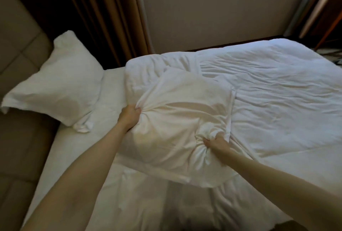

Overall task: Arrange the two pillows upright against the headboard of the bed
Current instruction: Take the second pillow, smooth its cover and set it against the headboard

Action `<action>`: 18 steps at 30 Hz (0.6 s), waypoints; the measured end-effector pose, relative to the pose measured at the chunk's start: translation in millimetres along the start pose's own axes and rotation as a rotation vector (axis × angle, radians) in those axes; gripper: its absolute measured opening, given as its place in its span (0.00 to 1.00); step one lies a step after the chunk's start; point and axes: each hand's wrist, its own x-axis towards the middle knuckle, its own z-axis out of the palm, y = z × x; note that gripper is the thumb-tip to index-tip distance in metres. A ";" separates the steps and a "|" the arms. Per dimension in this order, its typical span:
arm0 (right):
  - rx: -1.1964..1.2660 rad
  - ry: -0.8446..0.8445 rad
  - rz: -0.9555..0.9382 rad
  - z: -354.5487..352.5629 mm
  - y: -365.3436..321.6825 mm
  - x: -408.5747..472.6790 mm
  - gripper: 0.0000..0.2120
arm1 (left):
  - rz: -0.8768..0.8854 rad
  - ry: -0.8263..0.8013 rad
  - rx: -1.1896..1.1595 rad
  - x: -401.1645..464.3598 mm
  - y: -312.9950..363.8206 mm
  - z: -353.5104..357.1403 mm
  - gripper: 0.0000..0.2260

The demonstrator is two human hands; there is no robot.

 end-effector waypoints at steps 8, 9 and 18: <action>0.061 -0.120 -0.075 128.8 -47.5 -18.8 0.28 | 0.023 0.166 0.072 14.9 -60.7 -112.7 0.14; 0.096 -0.133 -0.070 140.2 -51.2 -18.4 0.26 | 0.019 0.189 0.077 18.8 -65.2 -122.3 0.14; -0.224 -0.307 0.000 111.9 -41.3 19.5 0.12 | 0.050 0.180 0.197 14.0 -96.1 -91.7 0.13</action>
